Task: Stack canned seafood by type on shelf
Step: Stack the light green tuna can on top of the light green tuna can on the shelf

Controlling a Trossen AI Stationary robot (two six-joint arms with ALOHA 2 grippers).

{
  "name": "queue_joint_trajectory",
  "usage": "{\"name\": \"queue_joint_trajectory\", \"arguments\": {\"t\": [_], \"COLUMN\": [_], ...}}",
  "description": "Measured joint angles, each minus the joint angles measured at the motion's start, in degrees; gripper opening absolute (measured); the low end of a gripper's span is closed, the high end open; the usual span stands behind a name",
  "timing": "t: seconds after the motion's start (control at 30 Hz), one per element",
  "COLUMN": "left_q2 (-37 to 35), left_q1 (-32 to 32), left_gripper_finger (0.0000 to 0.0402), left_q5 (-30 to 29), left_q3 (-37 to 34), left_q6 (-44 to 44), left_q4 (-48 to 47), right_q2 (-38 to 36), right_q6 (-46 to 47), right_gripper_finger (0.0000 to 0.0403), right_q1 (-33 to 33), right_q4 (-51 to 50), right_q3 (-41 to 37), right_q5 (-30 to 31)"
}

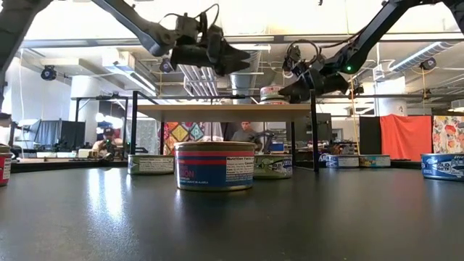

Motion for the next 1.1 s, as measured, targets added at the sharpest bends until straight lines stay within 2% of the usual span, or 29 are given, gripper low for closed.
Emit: {"name": "queue_joint_trajectory", "arguments": {"t": [0.33,0.6,0.67,0.83,0.97,1.1], "left_q2": [12.17,19.78,21.22,24.28,25.08,24.75], "left_q1": [0.00,-0.27,-0.90,-2.37,-2.72,-2.86], "left_gripper_finger": [0.0361,0.0361,0.0361,0.0356,0.0339,0.0300], "left_q5": [-0.84,-2.12,-3.27,-12.36,-12.89,-12.68], "left_q3": [17.18,30.12,32.45,37.50,39.61,39.30], "left_q6": [-0.05,3.24,4.12,6.13,7.13,6.77], "left_q4": [-8.97,-18.86,-20.60,-24.64,-27.28,-27.46], "right_q2": [0.04,0.04,0.04,0.04,-0.09,-0.09], "right_q6": [0.69,-1.54,-1.50,-1.58,-2.09,-2.82], "right_gripper_finger": [0.0375,0.0375,0.0375,0.0375,0.0375,0.0375], "right_q1": [0.00,0.28,0.30,1.21,1.86,1.81], "right_q4": [0.00,-5.00,-5.08,-5.20,-4.87,-5.18], "right_q3": [1.02,0.87,0.87,0.87,0.88,0.95], "right_q5": [-0.02,-0.05,0.06,0.54,5.02,5.63]}}
